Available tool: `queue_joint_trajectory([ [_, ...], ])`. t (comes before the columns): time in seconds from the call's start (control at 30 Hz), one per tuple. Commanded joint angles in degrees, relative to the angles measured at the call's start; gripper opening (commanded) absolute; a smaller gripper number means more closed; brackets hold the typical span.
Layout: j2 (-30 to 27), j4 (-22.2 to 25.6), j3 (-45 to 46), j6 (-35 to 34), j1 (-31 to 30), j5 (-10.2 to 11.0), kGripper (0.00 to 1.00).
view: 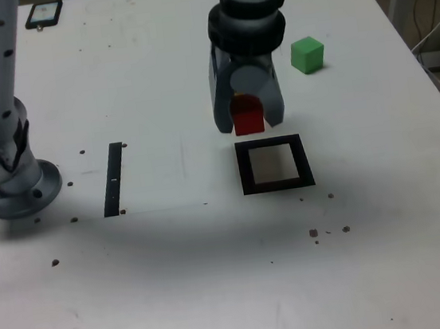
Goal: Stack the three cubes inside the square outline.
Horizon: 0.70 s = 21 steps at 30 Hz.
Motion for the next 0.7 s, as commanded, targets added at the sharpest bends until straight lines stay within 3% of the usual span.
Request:
queue_joint_trajectory([
  [0.0,0.2,-0.1,0.3,-1.3,-2.2,0.2,0.3],
  [0.37,4.4,-2.3,0.2,-5.9,-9.2,-2.0,0.3],
  [0.67,5.3,-3.5,-0.2,-5.5,-5.8,-0.3,0.3],
])
